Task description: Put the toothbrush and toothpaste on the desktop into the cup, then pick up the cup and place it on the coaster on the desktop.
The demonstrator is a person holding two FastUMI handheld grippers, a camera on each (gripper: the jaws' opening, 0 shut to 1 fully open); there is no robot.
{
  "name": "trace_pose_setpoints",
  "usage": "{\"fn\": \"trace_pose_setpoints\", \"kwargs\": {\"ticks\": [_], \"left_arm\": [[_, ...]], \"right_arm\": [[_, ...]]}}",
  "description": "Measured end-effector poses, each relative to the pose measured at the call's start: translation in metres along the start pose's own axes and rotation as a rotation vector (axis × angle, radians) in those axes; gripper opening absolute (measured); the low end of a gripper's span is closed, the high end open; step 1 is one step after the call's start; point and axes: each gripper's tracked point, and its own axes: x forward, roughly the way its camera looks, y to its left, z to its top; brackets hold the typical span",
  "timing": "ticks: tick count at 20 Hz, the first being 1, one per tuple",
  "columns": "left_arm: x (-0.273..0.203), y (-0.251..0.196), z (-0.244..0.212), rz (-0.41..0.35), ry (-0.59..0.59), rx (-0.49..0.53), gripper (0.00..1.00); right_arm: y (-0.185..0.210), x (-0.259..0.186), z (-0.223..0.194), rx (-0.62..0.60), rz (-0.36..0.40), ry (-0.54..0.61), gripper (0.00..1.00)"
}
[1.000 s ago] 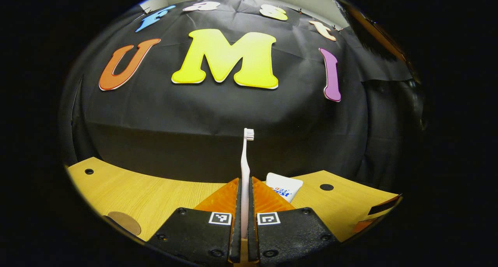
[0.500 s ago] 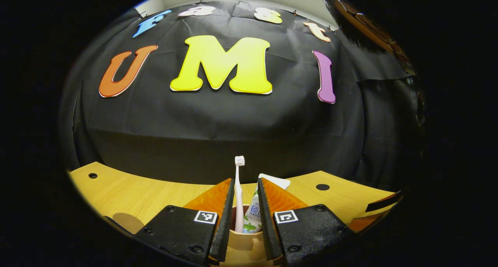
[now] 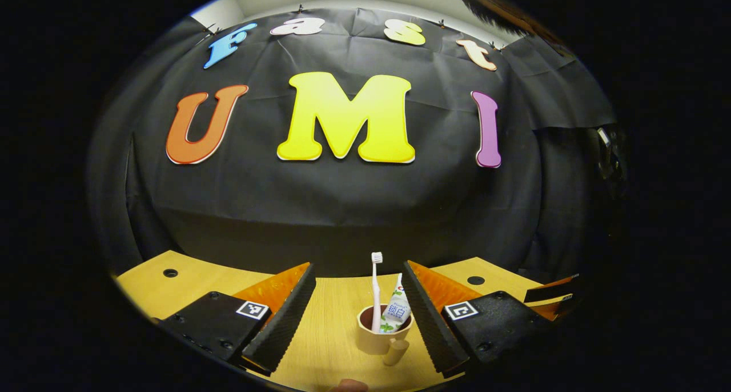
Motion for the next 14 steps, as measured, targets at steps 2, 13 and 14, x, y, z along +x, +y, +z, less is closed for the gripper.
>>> {"fn": "trace_pose_setpoints", "kwargs": {"ticks": [2, 13, 14], "left_arm": [[-0.016, 0.005, 0.009, 0.005, 0.008, 0.013, 0.96], [-0.085, 0.049, 0.015, 0.033, 0.061, 0.005, 0.96], [-0.089, 0.052, 0.013, 0.038, 0.065, 0.005, 0.96]], "right_arm": [[0.011, -0.003, 0.012, -0.006, -0.003, -0.002, 0.97], [0.081, 0.043, 0.008, -0.019, -0.015, 0.103, 0.97], [0.085, 0.05, 0.003, -0.031, -0.021, 0.123, 0.97]]}}
